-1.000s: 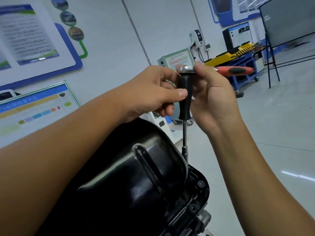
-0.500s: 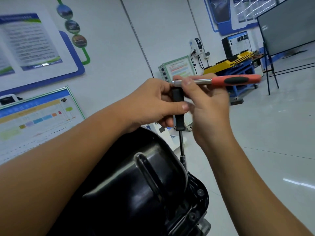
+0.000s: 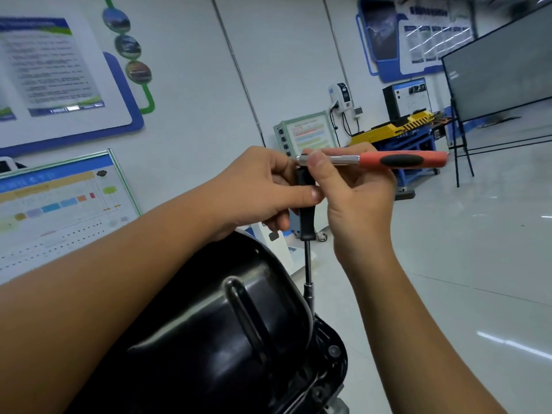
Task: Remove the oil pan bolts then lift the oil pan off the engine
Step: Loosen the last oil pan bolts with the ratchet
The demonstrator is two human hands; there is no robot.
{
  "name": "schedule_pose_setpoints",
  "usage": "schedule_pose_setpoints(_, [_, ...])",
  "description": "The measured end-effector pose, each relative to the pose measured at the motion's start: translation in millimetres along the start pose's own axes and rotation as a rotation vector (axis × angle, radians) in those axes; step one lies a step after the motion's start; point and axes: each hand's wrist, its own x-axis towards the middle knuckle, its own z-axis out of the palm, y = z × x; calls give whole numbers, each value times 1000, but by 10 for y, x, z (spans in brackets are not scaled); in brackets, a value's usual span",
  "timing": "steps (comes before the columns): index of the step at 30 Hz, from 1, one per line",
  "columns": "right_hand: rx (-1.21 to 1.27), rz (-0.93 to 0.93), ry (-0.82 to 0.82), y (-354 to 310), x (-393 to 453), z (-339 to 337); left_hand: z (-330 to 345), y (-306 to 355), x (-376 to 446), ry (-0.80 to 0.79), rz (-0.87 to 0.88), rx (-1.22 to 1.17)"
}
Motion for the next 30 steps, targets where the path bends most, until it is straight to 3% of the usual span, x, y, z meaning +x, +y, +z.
schedule_pose_setpoints(3, [179,222,-32,-14,8,17,-6,20,-23,-136,-9,-75])
schedule_pose_setpoints(5, [282,421,-71,-42,-25,58,-12,27,-29,-144,1,-71])
schedule_pose_setpoints(6, [290,432,-70,-30,-26,72,-16,25,-28,-115,2,-52])
schedule_pose_setpoints(11, [64,91,7,29,-30,66,-46,-13,-9,-30,-31,-6])
schedule_pose_setpoints(15, [146,232,-71,12,-41,75,-117,-57,-31,-192,-15,-140])
schedule_pose_setpoints(18, [183,342,-90,9,-34,100,-144,-101,-26,-160,-5,-139])
schedule_pose_setpoints(23, [170,232,-43,5,-89,162,-153,-117,-15,-46,-20,-85])
schedule_pose_setpoints(27, [-9,43,-2,-58,-86,133,-151,-99,-43,-127,-11,-129])
schedule_pose_setpoints(30, [127,228,-48,-116,-54,100,-131,-68,-43,-28,-13,-56])
